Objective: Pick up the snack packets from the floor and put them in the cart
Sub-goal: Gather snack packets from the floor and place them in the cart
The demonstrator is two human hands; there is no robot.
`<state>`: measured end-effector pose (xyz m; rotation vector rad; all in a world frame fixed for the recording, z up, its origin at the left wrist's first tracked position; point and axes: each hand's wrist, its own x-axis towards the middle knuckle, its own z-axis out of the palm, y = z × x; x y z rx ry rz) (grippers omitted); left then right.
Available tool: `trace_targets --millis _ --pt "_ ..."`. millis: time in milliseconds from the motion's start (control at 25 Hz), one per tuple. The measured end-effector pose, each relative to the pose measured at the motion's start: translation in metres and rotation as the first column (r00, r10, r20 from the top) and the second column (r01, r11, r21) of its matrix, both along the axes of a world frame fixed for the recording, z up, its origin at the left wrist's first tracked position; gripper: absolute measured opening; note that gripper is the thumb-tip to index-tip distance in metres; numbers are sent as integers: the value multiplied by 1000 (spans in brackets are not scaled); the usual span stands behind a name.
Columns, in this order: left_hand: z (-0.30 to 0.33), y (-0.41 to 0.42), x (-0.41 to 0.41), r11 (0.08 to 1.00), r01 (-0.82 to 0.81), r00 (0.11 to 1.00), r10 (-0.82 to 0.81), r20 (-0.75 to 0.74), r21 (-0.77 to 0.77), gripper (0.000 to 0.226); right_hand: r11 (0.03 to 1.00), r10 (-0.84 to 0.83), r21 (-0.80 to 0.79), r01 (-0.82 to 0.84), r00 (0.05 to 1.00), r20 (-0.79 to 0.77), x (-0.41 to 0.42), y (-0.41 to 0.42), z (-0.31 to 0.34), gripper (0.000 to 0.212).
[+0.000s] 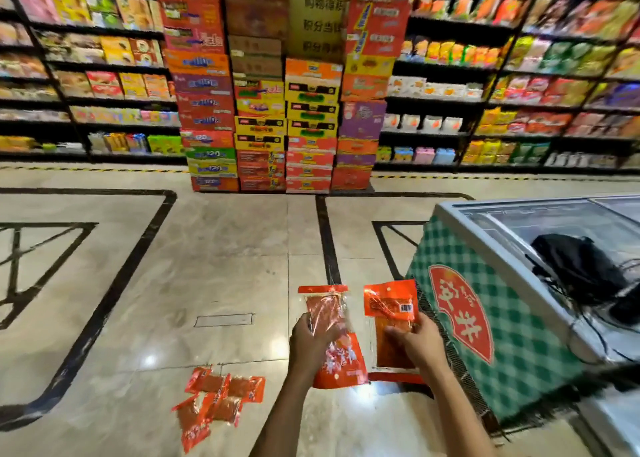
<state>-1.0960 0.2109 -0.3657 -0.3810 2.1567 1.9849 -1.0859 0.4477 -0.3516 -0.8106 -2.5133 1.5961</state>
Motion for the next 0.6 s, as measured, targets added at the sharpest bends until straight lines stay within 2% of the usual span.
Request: trace_targets --millis 160,320,440,600 --pt "28 19 70 980 199 978 -198 -61 10 59 983 -180 -46 178 982 -51 102 18 12 51" --pt "55 33 145 919 393 916 -392 -89 -2 59 936 -347 -103 337 934 -90 216 41 23 48" --pt "66 44 205 859 510 856 -512 -78 -48 52 865 -476 -235 443 874 -102 305 56 24 59" --pt "77 67 302 779 626 777 -626 -66 -33 40 777 -620 -260 574 770 -153 450 57 42 53"
